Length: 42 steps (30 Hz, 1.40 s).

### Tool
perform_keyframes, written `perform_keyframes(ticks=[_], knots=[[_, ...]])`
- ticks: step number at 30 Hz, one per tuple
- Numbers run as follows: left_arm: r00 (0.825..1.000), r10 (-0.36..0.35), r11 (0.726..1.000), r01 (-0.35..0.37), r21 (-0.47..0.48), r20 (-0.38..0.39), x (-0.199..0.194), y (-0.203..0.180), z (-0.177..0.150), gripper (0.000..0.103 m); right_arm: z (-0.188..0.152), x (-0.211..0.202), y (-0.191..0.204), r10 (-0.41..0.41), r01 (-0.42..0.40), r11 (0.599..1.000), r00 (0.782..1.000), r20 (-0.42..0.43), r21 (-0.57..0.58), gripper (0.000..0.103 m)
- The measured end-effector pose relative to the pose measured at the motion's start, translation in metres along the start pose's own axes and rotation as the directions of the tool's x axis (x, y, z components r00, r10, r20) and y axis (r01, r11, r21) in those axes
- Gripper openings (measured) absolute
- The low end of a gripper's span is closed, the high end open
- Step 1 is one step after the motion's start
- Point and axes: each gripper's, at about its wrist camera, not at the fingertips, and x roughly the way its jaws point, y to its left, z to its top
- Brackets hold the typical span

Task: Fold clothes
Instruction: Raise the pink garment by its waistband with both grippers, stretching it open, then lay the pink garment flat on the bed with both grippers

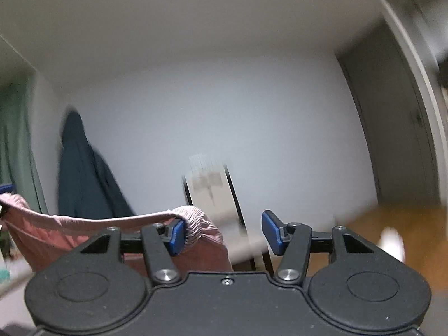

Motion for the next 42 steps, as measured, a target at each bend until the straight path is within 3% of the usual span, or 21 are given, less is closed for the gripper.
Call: perform_keyframes(ticks=[3,5,7,9,12,16,18,21,24,26,27,28,29,30,31,34,37,38,39,40,42], knots=[[0.982,-0.167,0.982,0.173,0.075,-0.083,-0.017,-0.075,-0.034,0.017,-0.077,0.003,-0.026,-0.074,0.079,0.997,0.977,-0.198,0.018,0.054],[0.950,-0.271,0.957,0.283,0.068,-0.153,-0.028,-0.133,-0.059,0.017,-0.120,0.009,-0.039,-0.122,0.136,0.990,0.937,-0.327,0.022,0.053],[0.908,-0.355,0.930,0.368,0.016,-0.223,-0.034,-0.181,-0.078,0.017,-0.157,0.017,-0.044,-0.158,0.180,0.984,0.887,-0.434,0.010,0.053],[0.854,-0.437,0.895,0.443,-0.047,-0.282,-0.039,-0.223,-0.094,0.017,-0.182,0.026,-0.036,-0.179,0.195,0.981,0.841,-0.510,-0.023,0.053],[0.794,-0.495,0.868,0.470,-0.161,-0.353,-0.042,-0.259,-0.121,0.017,-0.221,0.033,-0.027,-0.212,0.210,0.975,0.769,-0.603,-0.076,0.054],[0.732,-0.561,0.825,0.453,-0.339,-0.387,-0.045,-0.274,-0.158,0.017,-0.229,0.024,-0.032,-0.251,0.145,0.966,0.730,-0.636,-0.214,0.056],[0.714,-0.581,0.809,0.451,-0.377,-0.391,-0.047,-0.279,-0.162,0.017,-0.225,0.020,-0.018,-0.274,0.072,0.939,0.745,-0.608,-0.335,0.060],[0.704,-0.596,0.797,0.456,-0.397,-0.387,-0.066,-0.276,-0.165,0.017,-0.226,0.017,-0.002,-0.291,-0.044,0.863,0.770,-0.567,-0.503,0.069],[0.693,-0.614,0.783,0.473,-0.404,-0.379,-0.072,-0.274,-0.155,0.017,-0.234,0.014,0.020,-0.308,-0.180,0.724,0.779,-0.546,-0.665,0.069],[0.679,-0.626,0.774,0.480,-0.414,-0.383,-0.072,-0.274,-0.156,0.017,-0.241,0.006,0.035,-0.308,-0.256,0.584,0.808,-0.502,-0.770,0.066],[0.674,-0.630,0.771,0.483,-0.416,-0.386,-0.073,-0.273,-0.155,0.017,-0.245,0.001,0.042,-0.300,-0.286,0.494,0.831,-0.470,-0.821,0.056],[0.668,-0.634,0.768,0.485,-0.419,-0.389,-0.075,-0.272,-0.155,0.017,-0.249,0.000,0.046,-0.302,-0.309,0.425,0.838,-0.455,-0.851,0.040],[0.662,-0.638,0.765,0.489,-0.419,-0.393,-0.075,-0.273,-0.155,0.017,-0.254,0.001,0.048,-0.308,-0.331,0.364,0.839,-0.448,-0.871,0.032],[0.656,-0.642,0.762,0.493,-0.419,-0.397,-0.074,-0.274,-0.156,0.017,-0.255,0.003,0.048,-0.319,-0.340,0.349,0.833,-0.452,-0.873,0.019],[0.644,-0.650,0.757,0.502,-0.418,-0.403,-0.074,-0.275,-0.156,0.017,-0.251,0.006,0.044,-0.324,-0.344,0.392,0.817,-0.478,-0.853,0.013],[0.624,-0.666,0.745,0.527,-0.408,-0.409,-0.077,-0.275,-0.152,0.017,-0.236,0.015,0.031,-0.313,-0.336,0.552,0.765,-0.563,-0.763,0.011],[0.607,-0.677,0.736,0.546,-0.400,-0.416,-0.082,-0.274,-0.146,0.017,-0.232,0.019,0.029,-0.310,-0.305,0.610,0.757,-0.575,-0.732,0.011],[0.615,-0.662,0.750,0.543,-0.378,-0.428,-0.083,-0.276,-0.144,0.017,-0.232,0.019,0.030,-0.304,-0.296,0.620,0.763,-0.571,-0.727,0.011],[0.624,-0.646,0.763,0.541,-0.354,-0.440,-0.085,-0.277,-0.142,0.017,-0.230,0.015,0.033,-0.288,-0.266,0.619,0.798,-0.529,-0.739,0.011],[0.662,-0.606,0.796,0.513,-0.323,-0.442,-0.090,-0.275,-0.140,0.017,-0.227,0.008,0.036,-0.267,-0.225,0.616,0.842,-0.470,-0.755,0.011],[0.742,-0.521,0.852,0.418,-0.315,-0.422,-0.098,-0.263,-0.135,0.017,-0.228,0.004,0.043,-0.277,-0.178,0.578,0.875,-0.397,-0.796,0.017]])
